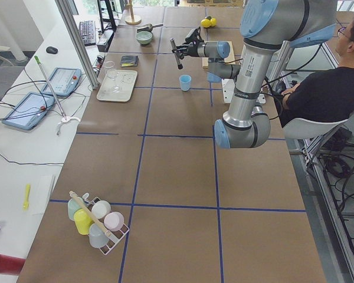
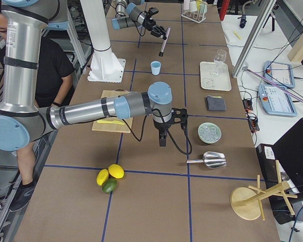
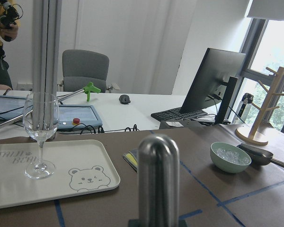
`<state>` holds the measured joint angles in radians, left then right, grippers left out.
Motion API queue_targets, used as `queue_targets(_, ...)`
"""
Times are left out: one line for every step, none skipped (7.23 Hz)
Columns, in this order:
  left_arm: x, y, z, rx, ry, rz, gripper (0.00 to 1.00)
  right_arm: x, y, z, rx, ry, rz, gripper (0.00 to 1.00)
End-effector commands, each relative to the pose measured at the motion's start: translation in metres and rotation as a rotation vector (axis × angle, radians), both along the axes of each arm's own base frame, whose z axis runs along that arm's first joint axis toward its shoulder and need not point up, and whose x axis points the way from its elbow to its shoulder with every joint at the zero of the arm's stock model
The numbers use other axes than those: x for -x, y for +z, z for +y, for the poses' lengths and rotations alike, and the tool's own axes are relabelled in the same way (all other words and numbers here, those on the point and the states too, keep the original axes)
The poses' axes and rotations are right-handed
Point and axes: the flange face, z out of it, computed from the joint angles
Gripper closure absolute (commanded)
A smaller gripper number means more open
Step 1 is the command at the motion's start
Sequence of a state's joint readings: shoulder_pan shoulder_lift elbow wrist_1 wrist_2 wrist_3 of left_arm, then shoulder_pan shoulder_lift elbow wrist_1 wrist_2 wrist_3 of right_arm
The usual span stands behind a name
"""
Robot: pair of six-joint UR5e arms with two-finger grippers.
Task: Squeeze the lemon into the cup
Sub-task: 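Lift the muddler out of the cup and carry it back with the left gripper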
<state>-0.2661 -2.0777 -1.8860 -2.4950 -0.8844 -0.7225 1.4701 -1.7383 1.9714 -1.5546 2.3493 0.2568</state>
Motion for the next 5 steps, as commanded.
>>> queue_targets(0.053,0.035,-0.072,-0.008,0.058,-0.087,1.0,-0.002,0.01,0.003,0.014,0.002,0.006,0.0)
queue_targets(0.095,0.071,-0.112,0.019,0.151,-0.16,1.0,-0.003,0.014,0.004,0.021,0.001,0.005,0.0)
queue_targets(0.137,0.099,-0.142,0.076,0.247,-0.224,1.0,-0.003,0.018,0.003,0.02,-0.006,0.01,0.0)
queue_targets(0.179,0.134,-0.161,0.163,0.329,-0.27,1.0,-0.005,0.028,0.001,0.023,-0.017,0.017,0.0)
queue_targets(0.216,0.179,-0.164,0.245,0.401,-0.292,1.0,-0.012,0.038,0.001,0.022,-0.02,0.021,0.0)
